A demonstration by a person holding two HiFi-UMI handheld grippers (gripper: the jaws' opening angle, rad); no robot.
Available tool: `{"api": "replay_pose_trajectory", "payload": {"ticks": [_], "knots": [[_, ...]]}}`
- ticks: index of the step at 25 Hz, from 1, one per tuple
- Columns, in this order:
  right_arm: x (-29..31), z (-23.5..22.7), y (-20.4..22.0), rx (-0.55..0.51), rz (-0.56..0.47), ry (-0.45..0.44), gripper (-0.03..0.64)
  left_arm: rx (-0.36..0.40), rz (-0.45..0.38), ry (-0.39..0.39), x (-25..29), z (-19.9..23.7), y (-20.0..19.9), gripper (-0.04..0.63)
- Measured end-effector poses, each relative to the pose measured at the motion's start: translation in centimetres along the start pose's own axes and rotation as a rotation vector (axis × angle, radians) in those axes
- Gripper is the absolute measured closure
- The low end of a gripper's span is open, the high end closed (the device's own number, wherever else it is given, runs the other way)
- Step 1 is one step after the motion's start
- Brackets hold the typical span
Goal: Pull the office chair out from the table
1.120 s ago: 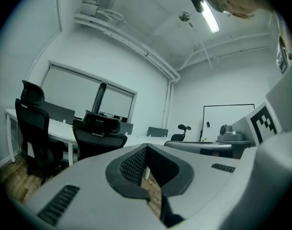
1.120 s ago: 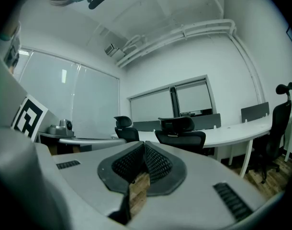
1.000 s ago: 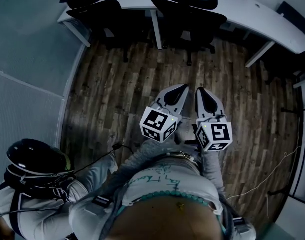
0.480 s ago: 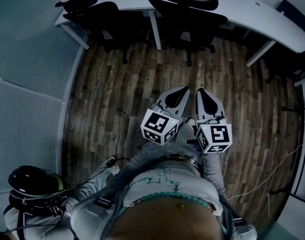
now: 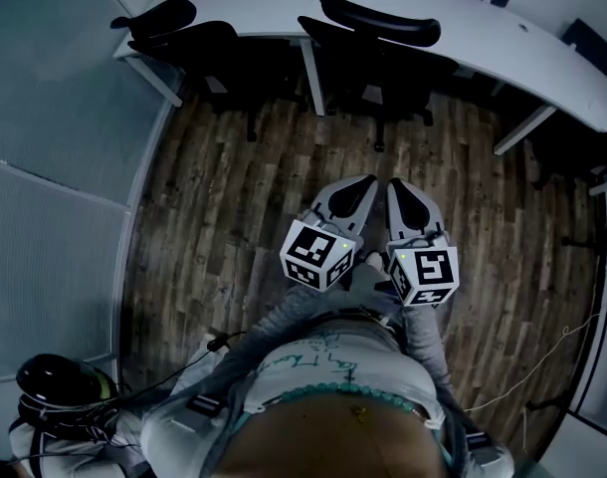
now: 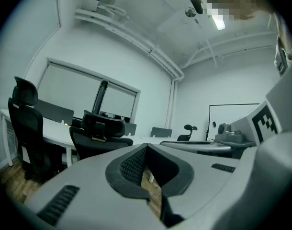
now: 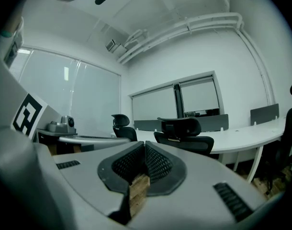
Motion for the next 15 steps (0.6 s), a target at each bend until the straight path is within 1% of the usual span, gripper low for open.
{"api": "replay_pose_trajectory", "payload": {"ticks": [4,9,15], "knots": [[2.1,-2.0,-1.5,-0.020,-0.008,-0.022,0.594,0.031,-0.006,-0.009,2.7,0.4,-0.9,0.584],[3.7,-4.6,-2.5,-0.022,-0.013,-0.057,0.594,0.025,-0.010,-0.029,5.6,0.5,-1.1,0.584],[4.9,-7.4,-2.3,-0.014,-0.032,-0.082,0.594,0.021,-0.015,-0.067,8.0,0.4,-0.7,0.584]]}}
Point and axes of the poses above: the fingertips, and each gripper's own axes: x forward along the fingers, z to its left, y out of its underside, the point moved 9 cm from there along -x, backward along the fingers, and after that the axes turned 8 degrees about -z, right-handed, at the moved point
